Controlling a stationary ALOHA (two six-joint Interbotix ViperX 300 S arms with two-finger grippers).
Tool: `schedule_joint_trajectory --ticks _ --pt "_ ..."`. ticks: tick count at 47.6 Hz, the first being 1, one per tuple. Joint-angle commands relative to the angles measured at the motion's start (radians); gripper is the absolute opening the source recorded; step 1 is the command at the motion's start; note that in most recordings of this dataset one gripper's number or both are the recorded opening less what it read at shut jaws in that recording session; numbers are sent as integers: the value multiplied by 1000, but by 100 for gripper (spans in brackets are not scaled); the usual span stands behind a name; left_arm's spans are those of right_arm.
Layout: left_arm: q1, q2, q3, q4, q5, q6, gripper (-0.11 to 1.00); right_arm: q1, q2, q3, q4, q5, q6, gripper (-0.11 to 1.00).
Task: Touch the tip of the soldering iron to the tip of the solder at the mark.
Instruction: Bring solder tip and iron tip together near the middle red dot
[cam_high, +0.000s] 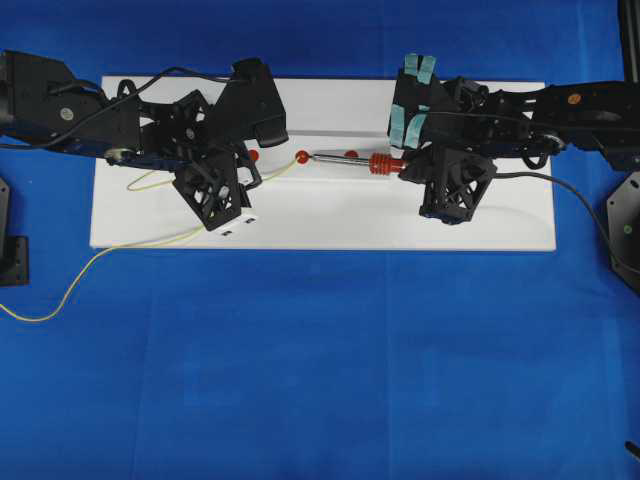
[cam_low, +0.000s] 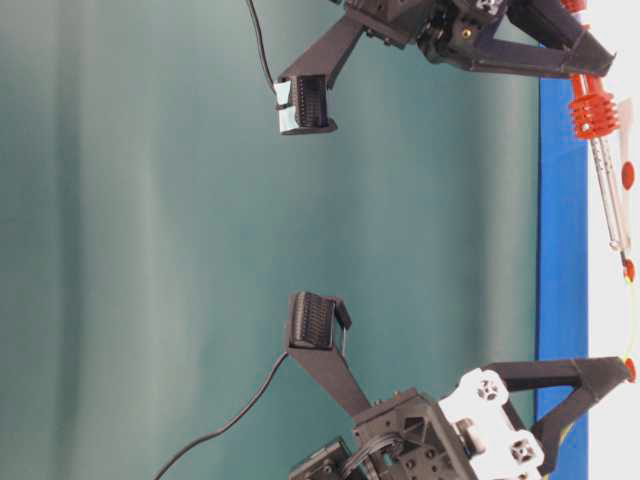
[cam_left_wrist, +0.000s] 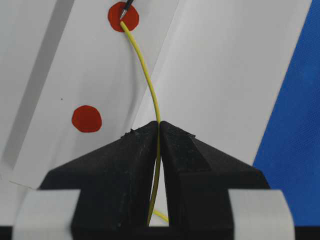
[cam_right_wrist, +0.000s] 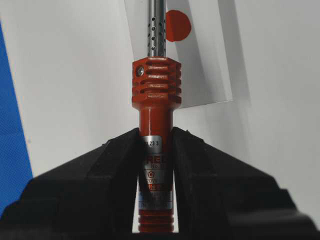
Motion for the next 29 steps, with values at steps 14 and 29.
schedule_joint_trajectory --ticks 14,29 --pt "0 -11 -18 0 -3 0 3 2 -8 -25 2 -3 2 6" --pt "-2 -9 -23 0 5 2 3 2 -8 -25 2 -3 2 6"
